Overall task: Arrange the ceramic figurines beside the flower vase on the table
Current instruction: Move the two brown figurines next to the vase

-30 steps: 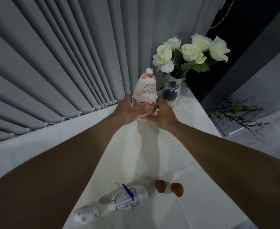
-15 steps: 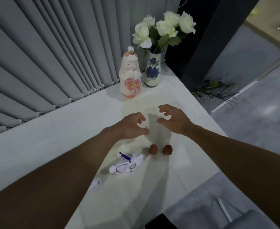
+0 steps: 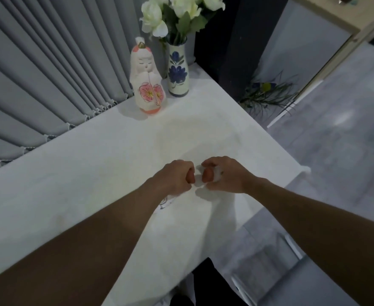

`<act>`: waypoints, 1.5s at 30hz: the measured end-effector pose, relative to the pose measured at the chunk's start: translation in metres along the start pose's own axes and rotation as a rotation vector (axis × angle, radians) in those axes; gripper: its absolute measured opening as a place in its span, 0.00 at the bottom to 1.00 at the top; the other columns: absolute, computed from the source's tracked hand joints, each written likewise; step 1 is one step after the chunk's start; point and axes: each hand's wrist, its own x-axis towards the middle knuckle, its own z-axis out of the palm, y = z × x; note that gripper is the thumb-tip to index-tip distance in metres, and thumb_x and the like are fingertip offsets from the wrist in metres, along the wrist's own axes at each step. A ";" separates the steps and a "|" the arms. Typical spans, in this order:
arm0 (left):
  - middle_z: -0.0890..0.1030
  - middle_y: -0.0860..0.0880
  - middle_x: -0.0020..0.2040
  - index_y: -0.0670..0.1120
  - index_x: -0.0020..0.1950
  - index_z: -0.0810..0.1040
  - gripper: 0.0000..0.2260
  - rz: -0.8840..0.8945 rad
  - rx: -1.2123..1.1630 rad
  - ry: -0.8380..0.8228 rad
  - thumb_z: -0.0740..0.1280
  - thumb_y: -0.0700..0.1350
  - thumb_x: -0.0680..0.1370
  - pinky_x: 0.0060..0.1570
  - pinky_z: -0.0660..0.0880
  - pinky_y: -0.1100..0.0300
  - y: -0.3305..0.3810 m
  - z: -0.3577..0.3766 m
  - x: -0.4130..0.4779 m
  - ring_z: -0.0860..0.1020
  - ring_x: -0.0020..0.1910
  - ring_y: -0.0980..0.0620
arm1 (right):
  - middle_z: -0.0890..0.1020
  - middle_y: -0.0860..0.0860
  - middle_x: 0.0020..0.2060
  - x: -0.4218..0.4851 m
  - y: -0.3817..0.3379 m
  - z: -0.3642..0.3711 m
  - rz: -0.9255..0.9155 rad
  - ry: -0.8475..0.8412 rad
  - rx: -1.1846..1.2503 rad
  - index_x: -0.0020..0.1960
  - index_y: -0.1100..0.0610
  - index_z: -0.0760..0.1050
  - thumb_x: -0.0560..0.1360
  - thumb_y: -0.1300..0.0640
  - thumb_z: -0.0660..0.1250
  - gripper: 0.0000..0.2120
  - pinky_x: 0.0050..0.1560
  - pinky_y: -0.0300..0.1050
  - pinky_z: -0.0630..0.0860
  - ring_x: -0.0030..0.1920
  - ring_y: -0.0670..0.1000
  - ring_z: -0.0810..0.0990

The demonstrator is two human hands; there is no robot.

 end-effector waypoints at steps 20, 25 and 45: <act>0.83 0.46 0.42 0.47 0.38 0.76 0.15 -0.118 -0.584 0.588 0.68 0.26 0.71 0.45 0.76 0.71 -0.018 -0.054 0.083 0.80 0.41 0.52 | 0.84 0.43 0.46 0.107 0.004 -0.033 0.006 0.309 0.316 0.37 0.48 0.81 0.73 0.66 0.70 0.14 0.53 0.31 0.76 0.49 0.42 0.82; 0.84 0.46 0.43 0.48 0.41 0.77 0.13 -0.159 -0.677 0.650 0.72 0.30 0.72 0.49 0.78 0.66 -0.020 -0.060 0.116 0.81 0.43 0.50 | 0.83 0.44 0.45 0.150 -0.001 -0.043 -0.007 0.349 0.364 0.41 0.53 0.80 0.74 0.67 0.68 0.10 0.48 0.26 0.73 0.47 0.42 0.81; 0.80 0.51 0.45 0.43 0.49 0.79 0.06 -0.200 -0.621 0.644 0.71 0.35 0.74 0.49 0.72 0.66 -0.014 -0.071 0.150 0.78 0.45 0.52 | 0.81 0.47 0.43 0.189 0.005 -0.035 -0.125 0.480 0.267 0.44 0.52 0.74 0.75 0.67 0.65 0.10 0.48 0.39 0.76 0.47 0.49 0.79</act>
